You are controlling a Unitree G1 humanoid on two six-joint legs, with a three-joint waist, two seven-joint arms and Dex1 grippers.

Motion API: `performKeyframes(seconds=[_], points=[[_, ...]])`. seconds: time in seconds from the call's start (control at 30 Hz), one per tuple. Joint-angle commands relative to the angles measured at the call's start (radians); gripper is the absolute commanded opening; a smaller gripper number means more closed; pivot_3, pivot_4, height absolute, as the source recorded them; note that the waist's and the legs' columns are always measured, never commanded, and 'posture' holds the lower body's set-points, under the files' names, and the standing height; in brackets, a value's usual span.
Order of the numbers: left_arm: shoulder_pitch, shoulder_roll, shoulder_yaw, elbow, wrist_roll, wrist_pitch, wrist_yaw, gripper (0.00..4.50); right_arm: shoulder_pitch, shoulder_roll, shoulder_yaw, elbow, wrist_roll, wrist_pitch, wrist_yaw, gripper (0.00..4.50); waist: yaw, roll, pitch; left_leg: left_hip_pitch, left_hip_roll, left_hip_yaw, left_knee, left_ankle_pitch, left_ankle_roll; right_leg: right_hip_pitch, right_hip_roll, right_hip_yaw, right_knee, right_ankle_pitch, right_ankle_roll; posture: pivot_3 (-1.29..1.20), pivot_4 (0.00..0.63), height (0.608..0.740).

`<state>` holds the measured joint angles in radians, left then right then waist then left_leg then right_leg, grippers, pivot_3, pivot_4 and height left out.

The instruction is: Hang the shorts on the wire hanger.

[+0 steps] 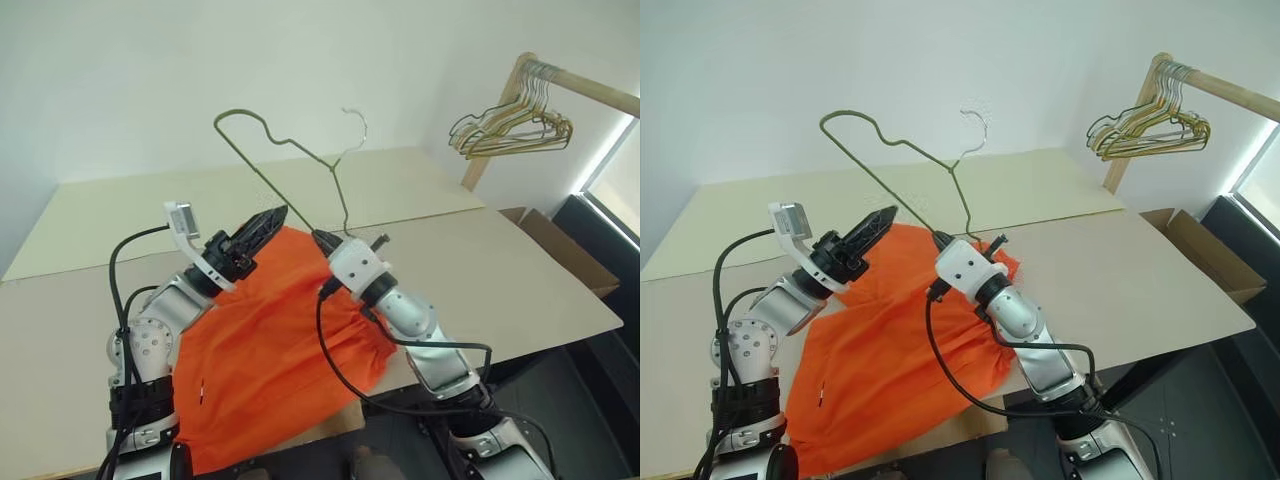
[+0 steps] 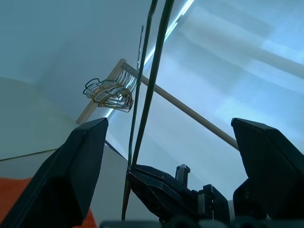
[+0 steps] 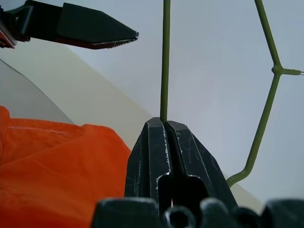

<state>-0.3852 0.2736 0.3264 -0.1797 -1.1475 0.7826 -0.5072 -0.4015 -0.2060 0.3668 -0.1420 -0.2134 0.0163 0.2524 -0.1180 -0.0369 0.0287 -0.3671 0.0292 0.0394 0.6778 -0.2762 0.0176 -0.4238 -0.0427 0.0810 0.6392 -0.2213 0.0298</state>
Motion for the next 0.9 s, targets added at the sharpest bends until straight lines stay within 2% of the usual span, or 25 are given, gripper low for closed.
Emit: performKeyframes(seconds=[0.03,0.2,0.3,0.4,0.7,0.9], points=[[-0.027,-0.002,0.002,-0.033,-0.006,-0.031,0.013,4.5,0.005,0.009,0.006,-0.004,-0.027,-0.049,-0.006,0.01,0.001,0.0,0.0,0.0,0.0,0.0,0.0,0.0,0.0,0.0,0.0,0.0,0.0,0.0,0.0,-0.02,0.0,0.74],[-0.038,-0.025,0.021,-0.031,-0.017,-0.066,0.043,4.5,0.025,0.013,0.016,-0.01,-0.038,-0.058,0.011,0.01,0.006,0.0,0.0,0.0,0.0,0.0,0.0,0.0,0.0,0.0,0.0,0.0,0.0,0.0,0.0,-0.02,0.0,0.74],[-0.041,-0.034,0.026,-0.027,-0.011,-0.089,0.055,3.92,0.032,0.03,0.01,-0.017,-0.03,-0.033,0.015,0.0,0.008,0.0,0.0,0.0,0.0,-0.001,0.0,0.0,0.0,0.0,0.0,0.0,0.0,0.0,0.0,-0.02,0.0,0.74],[-0.034,-0.028,0.01,-0.027,0.014,-0.106,0.035,3.04,0.037,0.039,0.009,-0.022,-0.034,-0.033,0.024,0.0,0.012,0.0,0.0,0.0,0.0,-0.001,0.0,0.0,0.0,0.0,0.001,-0.001,0.0,0.0,-0.001,-0.02,0.0,0.74],[-0.032,-0.04,-0.012,-0.016,0.046,-0.129,0.048,0.01,0.041,0.05,-0.002,-0.025,-0.04,-0.019,0.033,0.0,0.02,0.0,0.0,0.0,-0.001,-0.001,0.0,0.0,-0.001,0.001,0.0,-0.001,-0.001,0.0,-0.001,-0.02,0.0,0.74],[-0.035,-0.033,-0.032,-0.02,0.085,-0.15,0.038,0.01,0.026,0.021,0.009,-0.022,-0.103,-0.032,0.032,0.0,0.022,0.0,0.0,0.0,-0.001,-0.003,0.0,0.001,-0.001,0.001,0.0,-0.003,-0.001,0.0,-0.001,-0.02,0.0,0.74]])
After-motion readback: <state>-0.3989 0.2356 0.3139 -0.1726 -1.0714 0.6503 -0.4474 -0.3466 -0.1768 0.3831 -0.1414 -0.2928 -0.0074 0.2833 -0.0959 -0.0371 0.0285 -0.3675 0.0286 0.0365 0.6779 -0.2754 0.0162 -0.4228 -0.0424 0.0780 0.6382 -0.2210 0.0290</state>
